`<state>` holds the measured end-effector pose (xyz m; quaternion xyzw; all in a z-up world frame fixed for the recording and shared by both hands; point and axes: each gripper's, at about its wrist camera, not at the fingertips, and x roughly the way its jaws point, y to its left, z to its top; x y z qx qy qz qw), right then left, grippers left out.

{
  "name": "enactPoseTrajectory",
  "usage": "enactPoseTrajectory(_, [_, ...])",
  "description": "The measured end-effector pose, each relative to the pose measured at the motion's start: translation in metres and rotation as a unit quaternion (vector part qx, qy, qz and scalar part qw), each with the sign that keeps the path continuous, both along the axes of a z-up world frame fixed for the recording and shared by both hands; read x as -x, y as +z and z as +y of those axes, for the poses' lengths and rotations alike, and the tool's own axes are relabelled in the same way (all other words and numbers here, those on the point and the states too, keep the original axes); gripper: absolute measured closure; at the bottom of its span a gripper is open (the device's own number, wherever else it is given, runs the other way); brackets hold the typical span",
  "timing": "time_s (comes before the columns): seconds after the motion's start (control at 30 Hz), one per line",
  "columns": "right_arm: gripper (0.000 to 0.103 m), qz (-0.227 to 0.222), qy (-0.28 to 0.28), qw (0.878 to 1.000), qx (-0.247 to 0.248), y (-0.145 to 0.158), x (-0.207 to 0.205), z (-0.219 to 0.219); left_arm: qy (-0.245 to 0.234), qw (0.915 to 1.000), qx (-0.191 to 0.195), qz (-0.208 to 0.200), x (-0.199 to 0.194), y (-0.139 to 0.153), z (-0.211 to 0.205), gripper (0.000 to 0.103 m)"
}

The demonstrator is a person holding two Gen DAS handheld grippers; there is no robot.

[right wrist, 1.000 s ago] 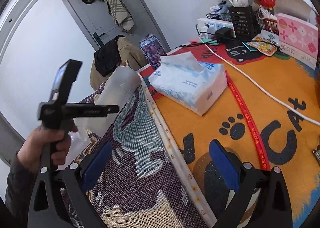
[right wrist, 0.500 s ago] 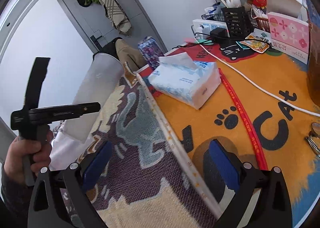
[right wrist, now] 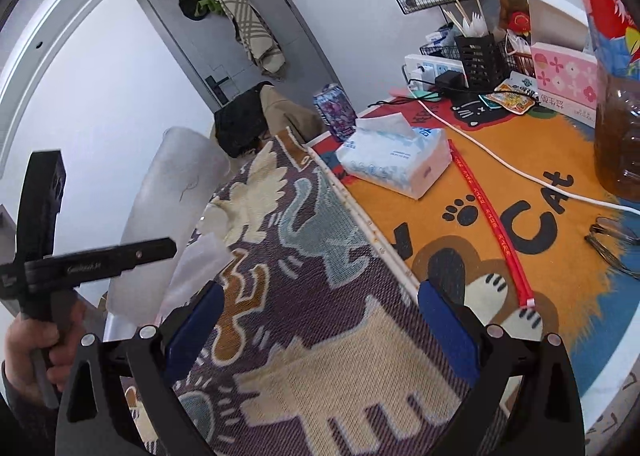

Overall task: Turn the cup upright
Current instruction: 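Close the left gripper around the frosted cup's body and lift it, then rotate the left gripper to turn the held cup rim-up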

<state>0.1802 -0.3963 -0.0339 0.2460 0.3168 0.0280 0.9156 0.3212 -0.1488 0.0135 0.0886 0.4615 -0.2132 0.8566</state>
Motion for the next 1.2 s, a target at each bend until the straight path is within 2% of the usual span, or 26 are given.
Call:
enactPoseTrajectory(0.47, [0.008, 0.006, 0.041, 0.999, -0.001, 0.009, 0.040, 0.028, 0.052, 0.9958, 0.070, 0.028, 0.084, -0.010, 0.055, 0.038])
enactPoseTrajectory(0.83, [0.008, 0.035, 0.099, 0.995, -0.005, 0.002, 0.046, 0.061, 0.101, 0.9849, 0.118, 0.076, 0.131, -0.052, 0.092, 0.038])
enactPoseTrajectory(1.07, [0.008, 0.061, 0.132, 0.989, -0.002, -0.012, 0.034, 0.085, 0.128, 0.9771, 0.128, 0.111, 0.131, -0.087, 0.105, 0.037])
enactPoseTrajectory(1.1, [0.008, 0.068, 0.139, 0.988, -0.003, -0.016, 0.030, 0.089, 0.129, 0.9775, 0.124, 0.111, 0.131, -0.090, 0.105, 0.034])
enactPoseTrajectory(1.17, [0.008, 0.080, 0.147, 0.986, -0.008, -0.019, 0.025, 0.094, 0.139, 0.9757, 0.132, 0.106, 0.132, -0.093, 0.112, 0.015])
enactPoseTrajectory(1.2, [0.008, 0.086, 0.152, 0.985, -0.010, -0.020, 0.021, 0.096, 0.142, 0.9747, 0.141, 0.098, 0.134, -0.091, 0.116, 0.014])
